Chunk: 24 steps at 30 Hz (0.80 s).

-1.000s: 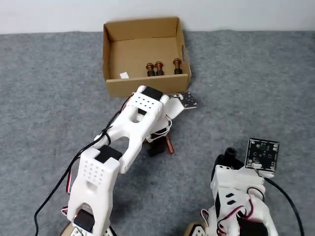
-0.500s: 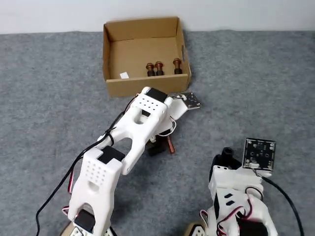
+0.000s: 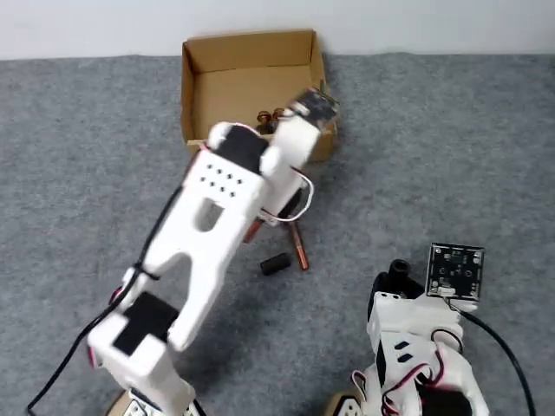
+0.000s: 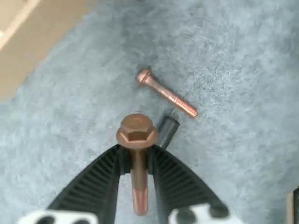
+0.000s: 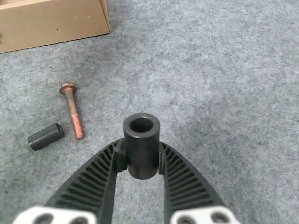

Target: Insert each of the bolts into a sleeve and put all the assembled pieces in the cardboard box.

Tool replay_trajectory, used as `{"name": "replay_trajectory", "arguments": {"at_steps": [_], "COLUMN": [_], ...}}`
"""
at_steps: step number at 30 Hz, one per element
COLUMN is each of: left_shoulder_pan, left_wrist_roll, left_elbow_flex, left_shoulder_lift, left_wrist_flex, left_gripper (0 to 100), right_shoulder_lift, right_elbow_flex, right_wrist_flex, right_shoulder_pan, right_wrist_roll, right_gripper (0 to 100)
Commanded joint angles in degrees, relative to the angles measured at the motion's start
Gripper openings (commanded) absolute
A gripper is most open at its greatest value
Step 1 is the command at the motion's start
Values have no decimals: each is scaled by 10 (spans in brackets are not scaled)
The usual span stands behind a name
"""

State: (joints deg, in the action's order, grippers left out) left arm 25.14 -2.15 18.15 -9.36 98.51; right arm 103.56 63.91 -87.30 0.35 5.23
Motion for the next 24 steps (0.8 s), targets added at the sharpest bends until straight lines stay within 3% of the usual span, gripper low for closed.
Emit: {"name": "replay_trajectory", "arguments": {"at_steps": [1,11,18,24], "left_shoulder_pan": [-20,-29,-33,-92], "left_wrist_roll": [-47,-129,-132,-177], "left_elbow_flex": [15,-164,-379,-531], "left_shoulder_lift": [77,259,456,607], "left_wrist_flex": [20,-37,-184,-262], "left_gripper": [5,4,4,4], "right_shoulder_lift": [2,3,3,2], "right_elbow_flex": [-2,-3,-1,15], "right_wrist_flex": [13,13,28,50], "right_shoulder_pan": [-5,-15,-127,-189], "right_wrist_roll": [-7,-4,-2,-2], "right_gripper": [8,9,9,9]}}
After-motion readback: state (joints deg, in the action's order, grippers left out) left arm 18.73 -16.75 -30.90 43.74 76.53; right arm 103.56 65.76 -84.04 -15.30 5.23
